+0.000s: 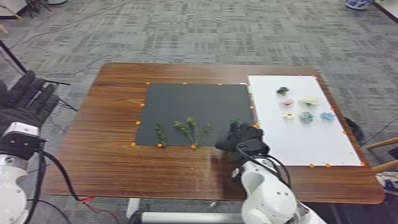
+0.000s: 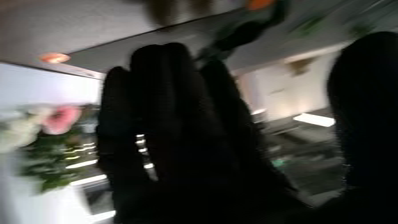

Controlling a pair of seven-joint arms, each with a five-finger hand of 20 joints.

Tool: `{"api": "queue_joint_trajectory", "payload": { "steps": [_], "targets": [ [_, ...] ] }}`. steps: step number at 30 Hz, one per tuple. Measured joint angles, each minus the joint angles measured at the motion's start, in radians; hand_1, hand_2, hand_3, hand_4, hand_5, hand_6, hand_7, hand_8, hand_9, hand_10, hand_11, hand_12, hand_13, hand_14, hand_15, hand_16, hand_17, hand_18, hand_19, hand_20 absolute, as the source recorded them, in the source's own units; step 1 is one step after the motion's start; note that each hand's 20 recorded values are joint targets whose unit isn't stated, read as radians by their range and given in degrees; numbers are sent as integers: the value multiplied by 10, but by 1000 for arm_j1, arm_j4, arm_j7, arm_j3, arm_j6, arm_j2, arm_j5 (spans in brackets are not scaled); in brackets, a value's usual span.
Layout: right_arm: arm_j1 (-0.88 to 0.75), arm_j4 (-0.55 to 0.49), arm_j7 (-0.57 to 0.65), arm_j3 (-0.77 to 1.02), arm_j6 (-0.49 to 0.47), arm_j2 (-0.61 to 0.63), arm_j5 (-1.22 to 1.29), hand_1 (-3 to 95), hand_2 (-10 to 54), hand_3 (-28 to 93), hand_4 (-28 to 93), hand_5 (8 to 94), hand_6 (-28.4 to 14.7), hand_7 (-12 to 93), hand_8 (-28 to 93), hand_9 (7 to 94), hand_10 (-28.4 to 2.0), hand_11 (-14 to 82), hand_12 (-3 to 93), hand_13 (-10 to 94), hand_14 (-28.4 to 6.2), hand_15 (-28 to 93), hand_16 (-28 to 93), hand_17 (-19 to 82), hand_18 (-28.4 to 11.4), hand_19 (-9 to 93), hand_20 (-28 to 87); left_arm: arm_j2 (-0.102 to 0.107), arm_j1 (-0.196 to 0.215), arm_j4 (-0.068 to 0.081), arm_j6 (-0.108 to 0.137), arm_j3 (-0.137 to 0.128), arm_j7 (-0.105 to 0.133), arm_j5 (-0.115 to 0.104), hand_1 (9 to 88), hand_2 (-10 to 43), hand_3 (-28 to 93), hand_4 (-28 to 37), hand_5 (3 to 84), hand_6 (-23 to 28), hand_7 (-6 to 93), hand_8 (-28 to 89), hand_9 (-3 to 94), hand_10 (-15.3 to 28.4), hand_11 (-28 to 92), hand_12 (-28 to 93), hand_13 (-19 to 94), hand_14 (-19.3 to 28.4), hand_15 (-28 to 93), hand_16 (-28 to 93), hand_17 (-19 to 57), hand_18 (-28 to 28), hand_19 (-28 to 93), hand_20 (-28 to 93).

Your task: Arrange flowers

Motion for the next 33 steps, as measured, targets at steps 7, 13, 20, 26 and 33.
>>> {"api": "queue_joint_trajectory", "payload": {
  "steps": [7, 13, 20, 26, 33],
  "targets": [
    [48, 65, -12, -30, 25, -11, 3, 443, -95, 685, -282, 405, -141, 577, -250, 570, -226, 276, 188, 464, -208, 622, 155, 257, -282, 825, 227, 1, -5, 0, 2, 9, -2, 0, 234, 173, 674, -283, 350, 70, 59, -66, 295, 123, 91, 113, 185, 121, 165, -25, -38, 74, 151, 88],
    [62, 79, -26, -41, 12, -13, -13, 491, -95, 777, -283, 394, -139, 585, -262, 544, -218, 270, 184, 452, -196, 613, 153, 249, -274, 817, 237, 0, -4, 0, 2, 8, -5, 0, 240, 167, 674, -283, 350, 71, 58, -66, 295, 122, 92, 112, 186, 120, 163, -25, -39, 74, 151, 88],
    [78, 98, -52, -49, 11, -14, -23, 480, -95, 816, -283, 399, -129, 586, -268, 544, -207, 288, 186, 476, -182, 605, 148, 253, -271, 816, 247, -1, -8, 2, 2, 10, -15, 3, 243, 165, 673, -283, 350, 72, 58, -65, 295, 123, 91, 112, 186, 120, 162, -24, -39, 75, 149, 87],
    [75, 94, -45, -48, 14, -13, -14, 420, -95, 779, -283, 395, -132, 554, -257, 539, -227, 260, 178, 487, -194, 600, 144, 260, -280, 820, 251, -1, -9, 2, 2, 12, -15, 1, 243, 167, 670, -283, 350, 72, 57, -65, 295, 123, 91, 112, 186, 121, 161, -24, -39, 76, 149, 88],
    [70, 85, -6, -63, 102, -6, 1, 403, -95, 768, -283, 418, -130, 455, -195, 537, -236, 229, 175, 512, -193, 592, 139, 273, -284, 830, 233, -2, -8, 2, 2, 11, -14, 1, 241, 170, 669, -283, 349, 72, 56, -65, 294, 124, 89, 112, 186, 122, 163, -23, -40, 77, 150, 88]
  ]
}}
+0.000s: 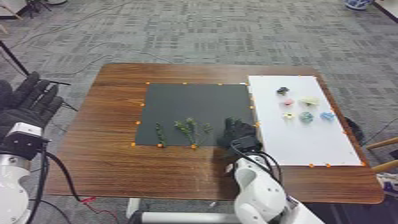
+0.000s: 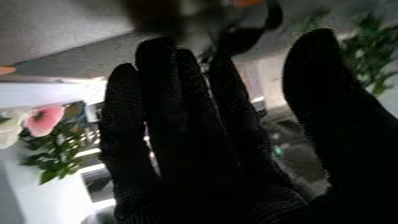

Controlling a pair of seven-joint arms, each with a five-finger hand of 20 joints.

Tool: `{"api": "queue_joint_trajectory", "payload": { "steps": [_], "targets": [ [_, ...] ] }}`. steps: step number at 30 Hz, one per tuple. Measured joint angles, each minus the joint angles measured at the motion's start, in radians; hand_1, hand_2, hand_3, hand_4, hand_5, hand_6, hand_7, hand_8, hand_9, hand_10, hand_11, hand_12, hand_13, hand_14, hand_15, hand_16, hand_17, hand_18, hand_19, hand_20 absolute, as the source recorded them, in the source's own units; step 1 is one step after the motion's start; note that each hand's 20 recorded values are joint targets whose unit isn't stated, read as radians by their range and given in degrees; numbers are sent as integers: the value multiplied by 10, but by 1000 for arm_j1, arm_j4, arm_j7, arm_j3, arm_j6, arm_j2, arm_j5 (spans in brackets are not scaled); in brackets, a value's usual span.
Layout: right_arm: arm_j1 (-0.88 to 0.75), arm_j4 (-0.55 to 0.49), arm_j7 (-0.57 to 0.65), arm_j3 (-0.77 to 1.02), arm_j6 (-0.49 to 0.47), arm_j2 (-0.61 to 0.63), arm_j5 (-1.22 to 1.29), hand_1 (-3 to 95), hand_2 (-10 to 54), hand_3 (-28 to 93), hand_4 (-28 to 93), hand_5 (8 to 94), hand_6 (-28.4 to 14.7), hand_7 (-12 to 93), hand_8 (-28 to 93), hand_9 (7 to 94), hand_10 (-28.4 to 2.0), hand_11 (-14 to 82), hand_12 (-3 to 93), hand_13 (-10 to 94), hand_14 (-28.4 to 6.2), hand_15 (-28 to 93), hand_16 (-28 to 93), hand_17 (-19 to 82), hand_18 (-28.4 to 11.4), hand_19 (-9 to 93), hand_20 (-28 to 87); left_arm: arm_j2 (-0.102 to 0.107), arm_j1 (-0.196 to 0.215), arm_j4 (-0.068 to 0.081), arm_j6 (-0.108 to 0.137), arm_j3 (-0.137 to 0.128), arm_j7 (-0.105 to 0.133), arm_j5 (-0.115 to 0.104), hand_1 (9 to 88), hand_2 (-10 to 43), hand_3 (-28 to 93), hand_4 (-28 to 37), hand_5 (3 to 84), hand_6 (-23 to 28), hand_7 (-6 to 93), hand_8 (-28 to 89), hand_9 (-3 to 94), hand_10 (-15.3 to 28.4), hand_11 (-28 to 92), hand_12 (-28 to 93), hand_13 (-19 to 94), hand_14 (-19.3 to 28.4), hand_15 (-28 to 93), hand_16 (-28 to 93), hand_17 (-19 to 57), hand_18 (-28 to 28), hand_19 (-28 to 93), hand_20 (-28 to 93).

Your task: Arrange flowers

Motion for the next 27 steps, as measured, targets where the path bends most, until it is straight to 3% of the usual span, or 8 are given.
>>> {"api": "queue_joint_trajectory", "payload": {
  "steps": [3, 9, 11, 14, 18, 21, 25, 27],
  "targets": [
    [-4, -9, 11, -1, 27, 4, -4, 400, -95, 764, -283, 413, -135, 426, -182, 520, -243, 221, 173, 513, -194, 593, 138, 274, -284, 832, 229, 0, 3, 0, 0, -2, 1, -1, 241, 170, 669, -283, 349, 72, 56, -64, 294, 124, 89, 113, 186, 122, 162, -23, -41, 78, 152, 88],
    [-23, -52, 14, 9, 43, 17, -9, 383, -95, 751, -283, 411, -143, 232, -83, 497, -255, 194, 167, 511, -201, 598, 133, 277, -284, 841, 217, 0, 4, 0, 0, -3, 0, -1, 241, 170, 669, -283, 349, 72, 57, -65, 293, 124, 88, 113, 186, 122, 160, -23, -41, 79, 154, 88],
    [-30, -60, 15, 17, 67, 21, -14, 399, -95, 768, -281, 440, -128, 216, -84, 524, -236, 199, 165, 529, -188, 589, 132, 279, -284, 839, 212, 0, 4, 0, 0, -4, 0, -1, 242, 171, 666, -283, 349, 72, 57, -65, 292, 125, 87, 114, 186, 122, 160, -23, -41, 79, 154, 88],
    [-31, -49, 15, 31, 163, 28, -29, 427, -95, 785, -282, 465, -106, 223, -95, 545, -211, 206, 163, 540, -173, 577, 134, 280, -277, 824, 200, 0, 6, 0, 0, -7, 1, -1, 240, 173, 665, -283, 350, 72, 57, -65, 292, 124, 87, 114, 187, 122, 160, -23, -41, 79, 154, 88],
    [-31, 9, -1, 79, 326, 42, -68, 439, -95, 794, -282, 465, -106, 211, -104, 535, -211, 196, 157, 528, -172, 569, 136, 276, -271, 817, 194, 0, 13, -1, 0, -15, 3, -2, 238, 174, 665, -283, 350, 72, 57, -65, 293, 123, 87, 114, 187, 122, 161, -23, -41, 79, 153, 87],
    [-34, 26, 6, 137, 312, 67, -70, 455, -95, 801, -282, 461, -107, 202, -103, 530, -210, 193, 155, 526, -173, 568, 137, 275, -271, 817, 192, 0, 26, -3, 0, -30, 7, -3, 238, 174, 665, -283, 350, 72, 57, -65, 294, 121, 88, 115, 187, 123, 162, -23, -41, 78, 153, 87],
    [-19, 44, 42, 173, 220, 118, -69, 491, -95, 822, -282, 475, -100, 200, -104, 529, -198, 183, 148, 553, -160, 571, 137, 286, -267, 828, 195, 0, 40, -7, -1, -44, 18, -6, 238, 174, 666, -283, 350, 72, 56, -65, 294, 123, 88, 114, 187, 122, 161, -23, -41, 79, 153, 87],
    [-2, 69, 58, 174, 212, 138, -69, 515, -95, 796, -282, 479, -96, 198, -109, 521, -189, 165, 139, 564, -138, 559, 188, 293, -265, 835, 198, 0, 44, -8, -1, -49, 22, -7, 238, 174, 666, -283, 350, 72, 56, -65, 294, 123, 87, 114, 187, 122, 160, -24, -41, 79, 153, 87]
  ]
}}
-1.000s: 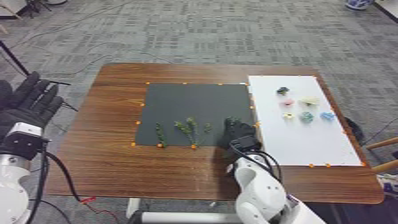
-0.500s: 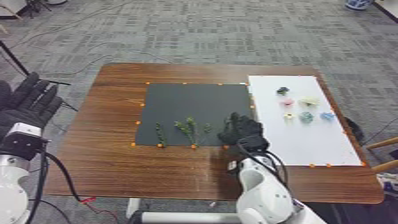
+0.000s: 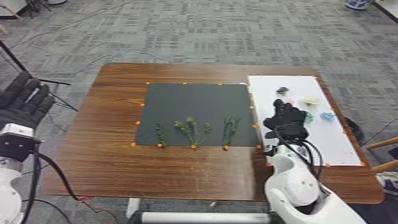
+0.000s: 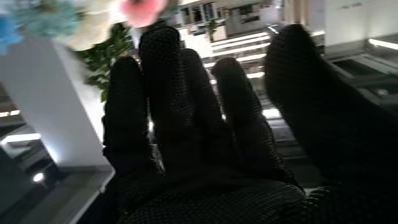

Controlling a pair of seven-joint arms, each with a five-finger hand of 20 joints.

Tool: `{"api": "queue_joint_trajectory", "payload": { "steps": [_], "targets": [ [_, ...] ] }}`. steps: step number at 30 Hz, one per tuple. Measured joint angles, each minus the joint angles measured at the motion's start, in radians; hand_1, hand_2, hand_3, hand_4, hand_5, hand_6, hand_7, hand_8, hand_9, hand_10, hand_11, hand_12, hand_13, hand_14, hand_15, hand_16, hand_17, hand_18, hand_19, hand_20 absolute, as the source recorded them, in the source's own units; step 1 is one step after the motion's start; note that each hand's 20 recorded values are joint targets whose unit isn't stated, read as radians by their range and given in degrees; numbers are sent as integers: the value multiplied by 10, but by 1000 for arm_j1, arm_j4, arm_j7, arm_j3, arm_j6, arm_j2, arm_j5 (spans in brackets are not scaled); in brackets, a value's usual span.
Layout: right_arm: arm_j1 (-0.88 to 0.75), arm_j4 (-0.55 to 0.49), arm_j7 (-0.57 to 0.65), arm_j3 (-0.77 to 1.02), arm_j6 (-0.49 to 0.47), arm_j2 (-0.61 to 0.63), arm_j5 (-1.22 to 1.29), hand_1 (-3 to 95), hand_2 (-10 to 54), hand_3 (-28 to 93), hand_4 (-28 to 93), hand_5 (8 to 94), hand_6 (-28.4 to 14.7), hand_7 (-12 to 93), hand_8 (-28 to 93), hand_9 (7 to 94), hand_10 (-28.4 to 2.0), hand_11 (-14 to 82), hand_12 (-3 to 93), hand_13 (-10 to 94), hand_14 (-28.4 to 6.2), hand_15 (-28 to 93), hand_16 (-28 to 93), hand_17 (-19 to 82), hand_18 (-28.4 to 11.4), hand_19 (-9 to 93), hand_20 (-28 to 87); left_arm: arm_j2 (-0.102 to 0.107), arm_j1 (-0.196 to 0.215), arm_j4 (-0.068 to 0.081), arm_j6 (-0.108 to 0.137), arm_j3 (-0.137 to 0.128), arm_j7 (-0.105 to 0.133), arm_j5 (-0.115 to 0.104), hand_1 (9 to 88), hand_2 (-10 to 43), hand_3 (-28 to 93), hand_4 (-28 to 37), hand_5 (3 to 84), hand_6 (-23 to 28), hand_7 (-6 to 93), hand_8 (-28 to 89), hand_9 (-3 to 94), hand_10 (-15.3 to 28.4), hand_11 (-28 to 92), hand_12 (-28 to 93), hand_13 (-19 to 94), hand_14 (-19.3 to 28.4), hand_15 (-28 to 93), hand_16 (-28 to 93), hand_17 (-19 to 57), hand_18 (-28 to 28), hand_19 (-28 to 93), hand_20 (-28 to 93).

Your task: Arrange flowers

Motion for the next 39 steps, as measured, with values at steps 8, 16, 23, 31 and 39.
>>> {"api": "queue_joint_trajectory", "payload": {
  "steps": [8, 16, 23, 31, 39],
  "targets": [
    [59, 91, 13, -2, 0, 14, -7, 548, -95, 762, -283, 498, -82, 187, -117, 514, -176, 145, 122, 585, -111, 533, 239, 303, -263, 848, 203, -18, 15, -8, 0, -39, 15, -2, 238, 175, 666, -283, 350, 72, 56, -65, 295, 124, 87, 114, 188, 123, 160, -22, -41, 79, 154, 87],
    [108, 126, 13, -2, -156, 8, 26, 565, -95, 731, -283, 552, -83, 145, -108, 531, -173, 127, 120, 603, -99, 518, 261, 303, -267, 855, 223, -21, 19, -10, 0, -35, 25, -2, 237, 174, 667, -283, 350, 72, 57, -65, 295, 123, 88, 114, 187, 123, 160, -23, -41, 79, 154, 87],
    [139, 167, 29, -9, -170, -7, 39, 636, -95, 657, -283, 595, -70, 168, -101, 622, -174, 164, 146, 646, -72, 537, 331, 326, -268, 882, 264, -19, 11, -10, 0, -27, 27, -3, 238, 174, 666, -283, 351, 72, 56, -65, 295, 122, 87, 114, 187, 123, 161, -23, -41, 79, 154, 87],
    [153, 200, 55, -16, -95, -21, 19, 670, -95, 661, -283, 670, -29, 228, -85, 804, -100, 92, 350, 713, -57, 524, 408, 355, -260, 878, 336, -19, 7, -10, 0, -27, 27, -3, 237, 174, 666, -283, 351, 72, 56, -64, 295, 123, 86, 113, 187, 123, 161, -23, -41, 79, 153, 87],
    [159, 212, 54, -18, -63, -22, 16, 683, -95, 696, -283, 721, -20, 292, 92, 852, -86, 145, 439, 747, -47, 519, 449, 371, -258, 875, 360, -16, -9, -8, 0, -12, 24, -1, 238, 174, 666, -283, 350, 72, 54, -64, 295, 123, 87, 114, 188, 123, 161, -23, -41, 79, 153, 88]
  ]
}}
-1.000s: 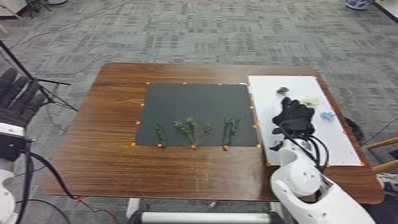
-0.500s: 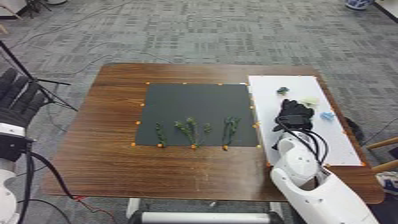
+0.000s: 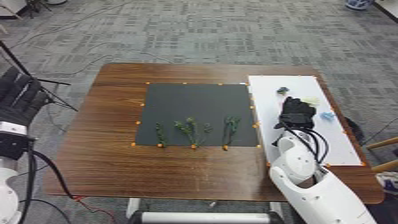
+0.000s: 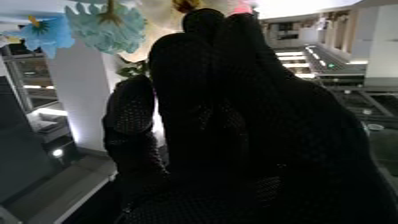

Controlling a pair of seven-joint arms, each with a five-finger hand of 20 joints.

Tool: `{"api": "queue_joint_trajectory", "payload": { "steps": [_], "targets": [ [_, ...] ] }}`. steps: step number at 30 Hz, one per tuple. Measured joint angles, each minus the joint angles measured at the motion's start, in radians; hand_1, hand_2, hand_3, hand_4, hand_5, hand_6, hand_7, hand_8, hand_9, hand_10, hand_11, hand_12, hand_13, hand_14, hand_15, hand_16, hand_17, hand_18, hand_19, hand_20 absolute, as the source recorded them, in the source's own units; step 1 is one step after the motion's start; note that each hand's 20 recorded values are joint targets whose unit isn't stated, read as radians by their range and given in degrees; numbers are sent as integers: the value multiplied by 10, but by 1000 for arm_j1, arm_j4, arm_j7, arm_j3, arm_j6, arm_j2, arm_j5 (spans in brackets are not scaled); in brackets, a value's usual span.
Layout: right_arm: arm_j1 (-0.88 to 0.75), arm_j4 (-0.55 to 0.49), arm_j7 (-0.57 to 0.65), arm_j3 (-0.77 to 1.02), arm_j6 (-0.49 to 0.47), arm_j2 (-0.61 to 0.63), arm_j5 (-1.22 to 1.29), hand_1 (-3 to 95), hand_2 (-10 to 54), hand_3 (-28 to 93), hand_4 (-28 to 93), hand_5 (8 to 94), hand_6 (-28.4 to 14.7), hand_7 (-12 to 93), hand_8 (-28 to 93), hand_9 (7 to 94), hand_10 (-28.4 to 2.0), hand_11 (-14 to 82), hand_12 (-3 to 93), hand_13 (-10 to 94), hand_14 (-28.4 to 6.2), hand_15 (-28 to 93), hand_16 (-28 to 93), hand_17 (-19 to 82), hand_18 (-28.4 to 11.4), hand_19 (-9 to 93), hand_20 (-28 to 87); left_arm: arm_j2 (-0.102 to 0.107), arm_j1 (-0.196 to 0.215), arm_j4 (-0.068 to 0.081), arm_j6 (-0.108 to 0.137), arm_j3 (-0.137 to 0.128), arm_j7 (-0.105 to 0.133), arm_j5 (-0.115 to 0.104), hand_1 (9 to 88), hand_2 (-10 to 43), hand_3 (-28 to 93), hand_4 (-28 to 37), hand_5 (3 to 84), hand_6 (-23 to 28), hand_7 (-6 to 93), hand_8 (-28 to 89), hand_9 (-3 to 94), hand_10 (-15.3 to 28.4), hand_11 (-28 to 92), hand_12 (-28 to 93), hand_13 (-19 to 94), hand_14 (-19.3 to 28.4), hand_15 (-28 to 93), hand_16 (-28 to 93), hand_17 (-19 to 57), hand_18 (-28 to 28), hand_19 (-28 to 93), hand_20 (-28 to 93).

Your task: Arrange flowers

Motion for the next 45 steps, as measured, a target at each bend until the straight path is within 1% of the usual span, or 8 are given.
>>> {"api": "queue_joint_trajectory", "payload": {
  "steps": [5, 8, 10, 14, 17, 31, 41, 45],
  "targets": [
    [-15, 0, 6, -6, 100, 7, -18, 668, -95, 719, -283, 713, -24, 292, 96, 846, -88, 145, 448, 739, -48, 518, 461, 373, -261, 877, 363, 3, 0, 0, 0, 1, -2, 0, 238, 174, 666, -283, 349, 71, 55, -64, 295, 123, 87, 115, 188, 123, 160, -23, -41, 79, 153, 87],
    [-37, -39, 14, -1, 93, 19, -27, 638, -95, 710, -282, 676, -44, 227, -12, 764, -121, 133, 333, 682, -68, 550, 424, 353, -266, 876, 354, 5, 0, 1, 0, 5, -2, 0, 237, 175, 666, -283, 351, 72, 56, -64, 295, 123, 87, 114, 188, 123, 161, -22, -41, 79, 153, 88],
    [-54, -85, 17, 11, 44, 30, -23, 620, -95, 691, -282, 639, -66, 166, -87, 679, -160, 160, 192, 651, -81, 566, 398, 343, -272, 880, 348, 7, 0, 1, 0, 6, -3, 0, 238, 175, 666, -283, 350, 72, 55, -64, 295, 123, 86, 114, 188, 123, 161, -23, -41, 80, 154, 88],
    [-65, -182, 18, 45, -188, 47, 43, 580, -95, 705, -282, 613, -91, 107, -99, 624, -182, 126, 145, 635, -98, 579, 362, 335, -277, 880, 346, 9, 1, 1, 0, 6, -3, -1, 237, 175, 666, -283, 350, 72, 56, -64, 295, 123, 86, 114, 188, 123, 160, -23, -42, 79, 153, 87],
    [-54, -201, 17, 51, -283, 57, 89, 561, -95, 709, -283, 606, -98, 91, -98, 605, -183, 111, 136, 635, -108, 586, 342, 331, -279, 880, 348, 9, 2, 1, 0, 5, -2, -1, 237, 175, 666, -283, 350, 72, 56, -64, 295, 123, 87, 115, 188, 123, 160, -22, -42, 80, 154, 88],
    [25, -128, 10, 44, -471, 70, 160, 544, -95, 703, -283, 604, -97, 83, -97, 579, -179, 99, 128, 625, -126, 606, 302, 320, -283, 883, 371, 9, 4, 1, 0, 5, 1, -2, 237, 175, 666, -283, 350, 72, 56, -64, 295, 123, 88, 115, 187, 123, 161, -22, -42, 80, 154, 87],
    [33, -128, 10, 56, -516, 71, 198, 660, -95, 606, -281, 684, -45, 145, -97, 702, -153, 142, 158, 667, -79, 554, 386, 343, -268, 879, 384, 9, 10, 0, 0, 4, 2, -2, 237, 175, 667, -283, 350, 72, 57, -65, 295, 124, 89, 114, 187, 123, 162, -23, -41, 79, 152, 87],
    [37, -122, 8, 56, -501, 74, 193, 686, -95, 659, -281, 731, -29, 195, 62, 803, -114, 63, 300, 734, -52, 437, 421, 374, -241, 870, 356, 9, 10, 0, 0, 4, 1, -2, 236, 174, 668, -283, 350, 72, 56, -65, 294, 124, 86, 113, 187, 123, 161, -23, -40, 79, 152, 87]
  ]
}}
